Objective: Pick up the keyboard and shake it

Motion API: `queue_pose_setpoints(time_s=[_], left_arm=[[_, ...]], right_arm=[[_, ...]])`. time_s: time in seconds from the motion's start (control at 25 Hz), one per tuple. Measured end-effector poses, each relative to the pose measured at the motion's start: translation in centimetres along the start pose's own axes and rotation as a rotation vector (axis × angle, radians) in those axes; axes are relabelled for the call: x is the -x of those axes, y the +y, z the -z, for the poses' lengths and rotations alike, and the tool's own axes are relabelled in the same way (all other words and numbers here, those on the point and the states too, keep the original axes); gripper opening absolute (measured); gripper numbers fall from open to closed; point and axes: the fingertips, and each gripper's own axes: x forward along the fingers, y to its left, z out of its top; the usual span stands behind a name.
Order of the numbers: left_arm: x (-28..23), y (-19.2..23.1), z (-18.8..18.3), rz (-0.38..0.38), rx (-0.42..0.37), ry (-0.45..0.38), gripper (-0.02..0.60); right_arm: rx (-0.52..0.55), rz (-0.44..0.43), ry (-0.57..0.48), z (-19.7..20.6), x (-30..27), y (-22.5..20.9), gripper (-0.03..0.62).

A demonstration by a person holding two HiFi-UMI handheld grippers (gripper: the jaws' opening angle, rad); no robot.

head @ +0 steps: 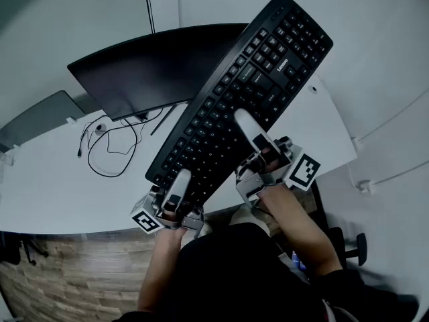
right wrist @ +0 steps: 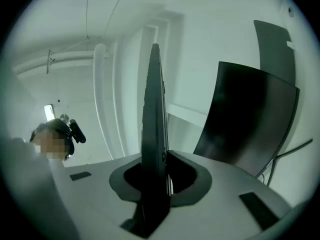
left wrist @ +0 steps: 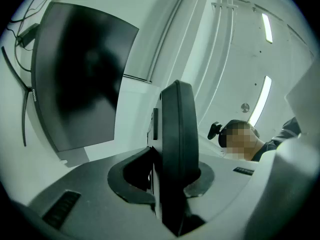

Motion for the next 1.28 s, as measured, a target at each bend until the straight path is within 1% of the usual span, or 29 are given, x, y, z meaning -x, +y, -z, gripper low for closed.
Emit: queue_pose_setpoints(time_s=[0.28,0.44,0.56,0.68,0.8,0.92,1.0,1.08,1.12,1.16,1.28], left_arm=[[0.2,0.0,0.3,0.009,0.010,0.006,0.100],[0.0,0.0,0.0,-0.001,-0.004,0.003,0.101],[-0.2,-0.2,0.1,0.010,-0.007,0.010,0.101],[-0.1,-0.2,0.1,0.004,-0.010,0.016,0.103],[0.3,-0.2,0.2,0.016,0.006,0.019,0.104],[0.1,-0.4,0.4,0.028,0.005,0.028,0.111],[-0.7,-0.6,0.3,0.021,-0.003,0.074,0.117],[-1.6,-1.5,-1.5,-0.033,-0.014,0.189,0.122],[-1.8,-2.0,-2.6,-0.067,-0.020,0.247,0.142],[-1.9,-2.4,-3.3,-0.090,-0.026,0.283,0.171],[-1.5,-3.3,-3.9,-0.108,-0.071,0.312,0.203]], right_arm=[[-0.005,-0.001,0.001,0.0,0.1,0.0,0.084],[-0.012,-0.008,-0.004,0.0,0.1,0.1,0.087],[-0.011,-0.013,-0.007,0.0,0.1,0.1,0.087],[-0.002,-0.001,-0.010,0.0,0.1,0.0,0.086],[0.004,0.014,-0.008,0.1,0.1,0.0,0.085],[0.012,0.026,-0.002,-0.2,0.1,-0.1,0.084],[-0.002,0.030,-0.029,-1.1,0.1,0.0,0.084],[-0.043,0.026,-0.134,-1.6,-0.1,0.2,0.084],[-0.064,0.021,-0.193,-1.7,-0.2,0.4,0.084],[-0.074,0.016,-0.230,-2.0,-0.1,0.8,0.084],[-0.059,0.001,-0.243,-2.8,0.9,1.8,0.084]])
